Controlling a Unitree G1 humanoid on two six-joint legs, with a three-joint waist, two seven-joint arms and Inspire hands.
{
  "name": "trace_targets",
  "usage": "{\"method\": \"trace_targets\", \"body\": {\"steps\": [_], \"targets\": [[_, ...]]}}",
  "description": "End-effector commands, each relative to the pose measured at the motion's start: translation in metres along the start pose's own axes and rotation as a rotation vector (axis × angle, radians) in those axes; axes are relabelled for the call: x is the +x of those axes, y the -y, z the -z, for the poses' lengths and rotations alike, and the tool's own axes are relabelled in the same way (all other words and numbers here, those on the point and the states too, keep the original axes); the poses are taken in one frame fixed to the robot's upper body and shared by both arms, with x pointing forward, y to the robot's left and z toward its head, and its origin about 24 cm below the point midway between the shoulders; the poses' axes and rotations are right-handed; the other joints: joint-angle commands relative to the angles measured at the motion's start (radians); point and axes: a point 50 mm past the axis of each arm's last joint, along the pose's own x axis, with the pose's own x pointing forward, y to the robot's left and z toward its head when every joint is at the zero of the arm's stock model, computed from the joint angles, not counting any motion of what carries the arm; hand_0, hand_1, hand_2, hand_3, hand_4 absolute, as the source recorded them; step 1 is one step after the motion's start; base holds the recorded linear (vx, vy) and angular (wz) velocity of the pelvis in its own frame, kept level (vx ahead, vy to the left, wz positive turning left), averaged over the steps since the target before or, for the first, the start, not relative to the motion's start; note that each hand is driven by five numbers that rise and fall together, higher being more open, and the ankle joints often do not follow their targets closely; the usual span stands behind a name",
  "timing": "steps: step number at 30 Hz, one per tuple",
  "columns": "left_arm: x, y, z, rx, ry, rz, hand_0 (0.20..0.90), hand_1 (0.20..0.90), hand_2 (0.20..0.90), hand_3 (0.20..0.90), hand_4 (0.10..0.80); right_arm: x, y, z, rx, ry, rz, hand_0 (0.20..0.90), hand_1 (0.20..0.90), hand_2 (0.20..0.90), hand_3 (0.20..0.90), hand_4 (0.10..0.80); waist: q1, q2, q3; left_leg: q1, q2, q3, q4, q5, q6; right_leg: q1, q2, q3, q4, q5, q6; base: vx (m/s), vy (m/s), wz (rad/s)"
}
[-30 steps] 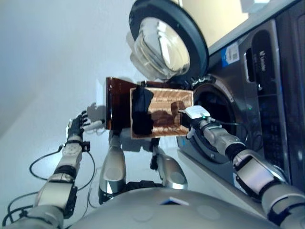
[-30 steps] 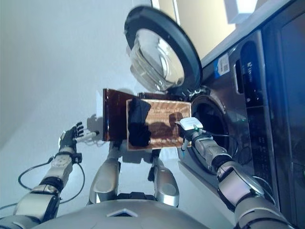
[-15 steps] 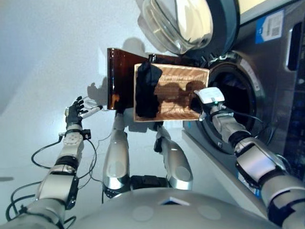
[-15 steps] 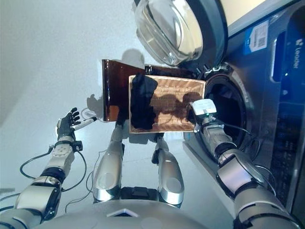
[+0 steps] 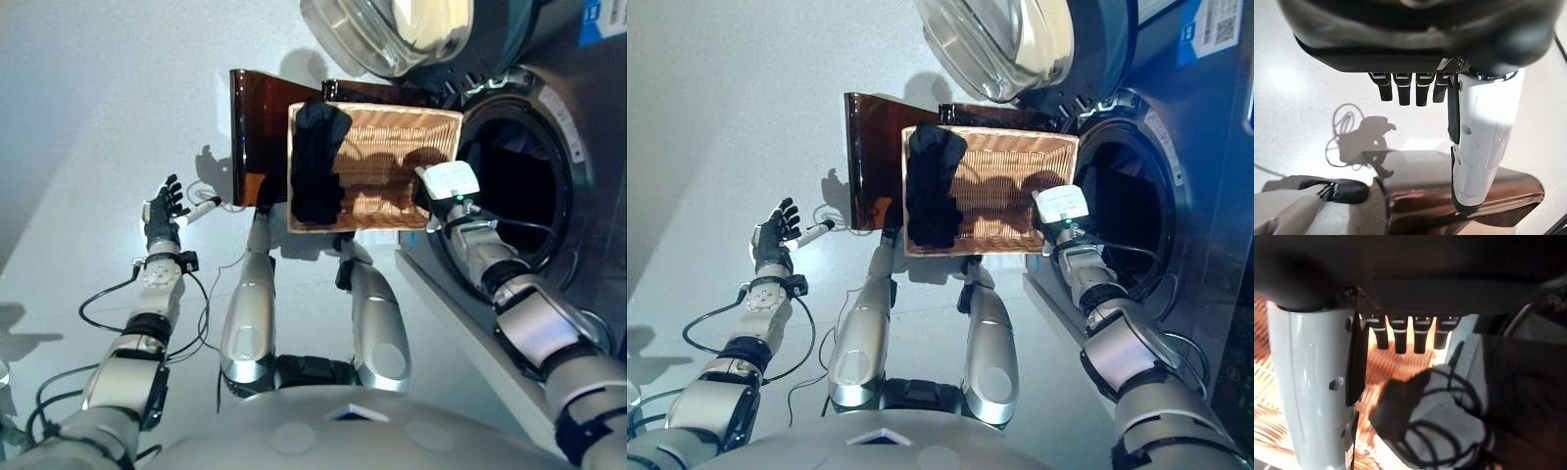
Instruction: Pick up the clothes and place them into the washing machine
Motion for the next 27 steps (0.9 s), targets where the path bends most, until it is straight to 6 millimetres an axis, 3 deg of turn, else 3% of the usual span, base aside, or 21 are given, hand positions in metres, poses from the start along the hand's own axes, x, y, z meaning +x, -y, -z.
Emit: {"method": "trace_targets", "body": {"steps": [1,13,27], "targets": [[-0.003,-0.001,-0.005,-0.017,0.065,-0.018,0.9,0.9,0.9,0.9,0.8,-0.007,0.005,0.048,-0.114,-0.119,0.042,0.9,0.9,0.9,0.9,0.8,0.002,-0.008,-0.064,0.001,0.034,0.02,-0.016,-0.001,-0.065,-0.082,0.004,-0.009,0.039,0.025,0.027,-0.012,-0.065,0.08],[-0.004,0.005,-0.013,-0.045,0.113,-0.012,0.9,0.9,0.9,0.9,0.8,-0.019,-0.011,0.065,-0.128,-0.164,0.003,0.9,0.9,0.9,0.9,0.8,-0.008,0.014,-0.049,-0.053,0.037,0.006,-0.017,0.021,-0.081,-0.155,0.016,-0.019,0.076,0.009,0.016,-0.035,-0.047,0.04],[-0.004,0.004,-0.027,-0.077,0.181,-0.023,0.9,0.9,0.9,0.9,0.8,-0.021,-0.005,0.084,-0.13,-0.234,0.022,0.9,0.9,0.9,0.9,0.8,-0.001,0.04,-0.031,-0.116,0.034,0.005,-0.017,0.044,-0.092,-0.238,0.012,-0.035,0.139,-0.009,0.007,-0.029,-0.027,0.1]]}}
